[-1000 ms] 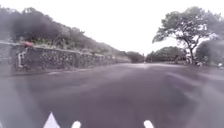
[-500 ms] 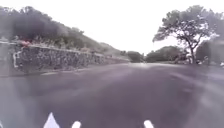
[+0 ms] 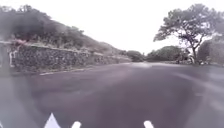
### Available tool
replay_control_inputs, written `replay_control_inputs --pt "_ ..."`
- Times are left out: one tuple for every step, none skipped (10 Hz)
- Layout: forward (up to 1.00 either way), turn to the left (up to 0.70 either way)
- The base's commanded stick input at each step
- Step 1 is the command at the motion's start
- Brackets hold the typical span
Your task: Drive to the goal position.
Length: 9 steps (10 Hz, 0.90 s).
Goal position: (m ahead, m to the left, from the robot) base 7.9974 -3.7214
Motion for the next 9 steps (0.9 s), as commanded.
replay_control_inputs --pt "0.70 -0.35" --pt "0.70 -0.35" --pt "0.70 -0.35" --pt "0.70 -0.35" --pt "0.70 -0.11" --pt "0.70 -0.22" --pt "0.70 -0.35" --pt "0.70 -0.35" --pt "0.70 -0.35"
